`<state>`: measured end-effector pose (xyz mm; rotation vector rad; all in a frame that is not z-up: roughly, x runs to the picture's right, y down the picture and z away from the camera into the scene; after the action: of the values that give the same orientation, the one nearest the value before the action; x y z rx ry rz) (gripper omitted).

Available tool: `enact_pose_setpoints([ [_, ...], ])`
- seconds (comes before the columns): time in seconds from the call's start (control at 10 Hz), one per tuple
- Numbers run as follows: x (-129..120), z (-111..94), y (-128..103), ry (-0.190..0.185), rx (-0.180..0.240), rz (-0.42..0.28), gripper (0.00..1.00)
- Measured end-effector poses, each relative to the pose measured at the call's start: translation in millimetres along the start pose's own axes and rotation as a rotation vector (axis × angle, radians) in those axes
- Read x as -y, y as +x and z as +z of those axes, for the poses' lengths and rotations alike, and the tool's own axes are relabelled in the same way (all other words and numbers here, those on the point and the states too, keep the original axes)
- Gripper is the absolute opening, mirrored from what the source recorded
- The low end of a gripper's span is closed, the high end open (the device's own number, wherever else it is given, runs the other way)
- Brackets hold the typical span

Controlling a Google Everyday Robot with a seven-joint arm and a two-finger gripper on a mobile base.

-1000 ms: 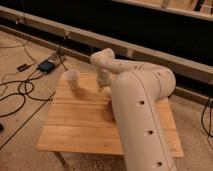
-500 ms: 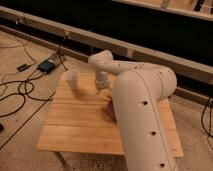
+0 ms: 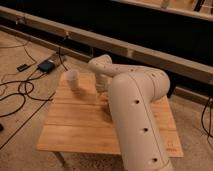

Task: Place the bottle in the ceramic bowl

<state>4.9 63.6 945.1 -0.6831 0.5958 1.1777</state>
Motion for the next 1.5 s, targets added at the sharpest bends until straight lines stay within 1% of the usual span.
enact_pose_setpoints([
  [0.2,12,-2,-20,-0.001,0.027,0.021,0.65],
  [0.3,15,-4,-23,-0.002,0.034,0.026,0.65],
  [0.4,22,-8,-35,-0.006,0.058,0.043,0.65],
  [0.6,30,-17,-47,-0.015,0.091,0.058,0.65],
  [0.8,42,-32,-56,-0.018,0.133,0.074,0.65],
  [1.0,58,-52,-57,-0.014,0.166,0.075,0.65],
  [1.2,79,-72,-52,-0.002,0.199,0.079,0.65],
  [1.4,93,-81,-43,0.006,0.207,0.080,0.65],
  [1.5,97,-79,-36,0.007,0.200,0.076,0.65],
])
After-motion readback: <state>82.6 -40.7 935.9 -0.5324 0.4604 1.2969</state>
